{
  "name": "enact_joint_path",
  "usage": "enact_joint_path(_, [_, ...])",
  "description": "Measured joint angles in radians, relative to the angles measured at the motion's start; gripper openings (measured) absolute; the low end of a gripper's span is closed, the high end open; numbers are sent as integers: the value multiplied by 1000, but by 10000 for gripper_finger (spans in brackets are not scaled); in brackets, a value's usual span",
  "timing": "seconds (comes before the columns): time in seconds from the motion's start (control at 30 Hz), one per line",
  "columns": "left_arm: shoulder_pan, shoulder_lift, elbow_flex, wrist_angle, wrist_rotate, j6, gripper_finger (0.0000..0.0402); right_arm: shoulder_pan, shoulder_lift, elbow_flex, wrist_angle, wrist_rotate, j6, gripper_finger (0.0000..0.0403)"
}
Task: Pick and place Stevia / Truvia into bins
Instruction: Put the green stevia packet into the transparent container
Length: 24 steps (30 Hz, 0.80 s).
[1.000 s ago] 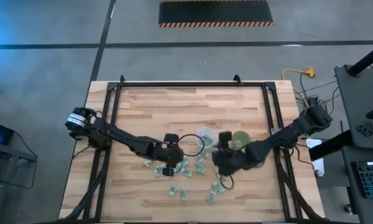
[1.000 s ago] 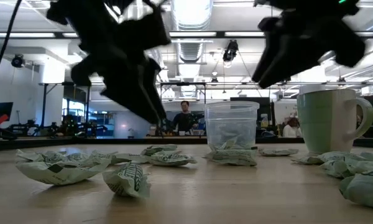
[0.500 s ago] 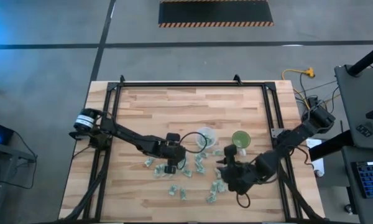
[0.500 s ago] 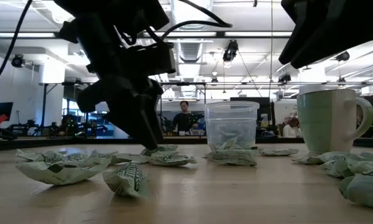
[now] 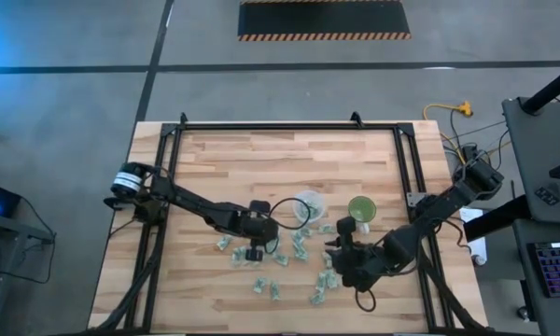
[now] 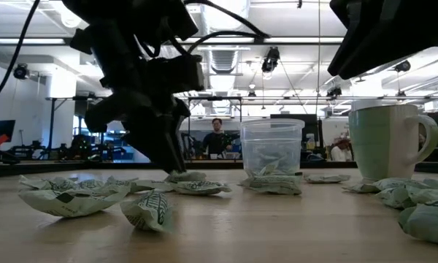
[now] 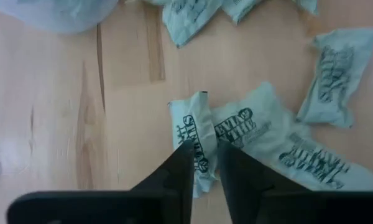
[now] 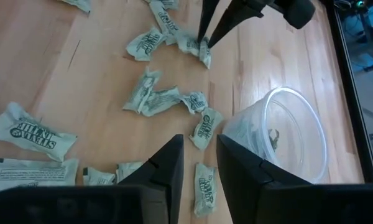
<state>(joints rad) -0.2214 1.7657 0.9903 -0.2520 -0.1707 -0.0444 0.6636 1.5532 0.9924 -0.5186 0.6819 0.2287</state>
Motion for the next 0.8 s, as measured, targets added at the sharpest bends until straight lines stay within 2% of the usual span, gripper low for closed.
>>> enact_joint_path(0.1, [0,0,-9,8,0,0,35,0,0,0,0,0,0,79])
enact_joint_path(0.3, [5,0,-25,10,-3,0,31,0,0,0,1,0,0,70])
enact_joint_path(0.57, [6,-36,-13,3,-63,33,3,0,0,0,0,0,-2,72])
enact_joint_path(0.67, [6,-66,-11,7,-83,34,4,0,0,0,0,0,-4,76])
enact_joint_path(0.8, [6,-100,-10,69,-162,78,5,0,0,0,0,0,-12,80])
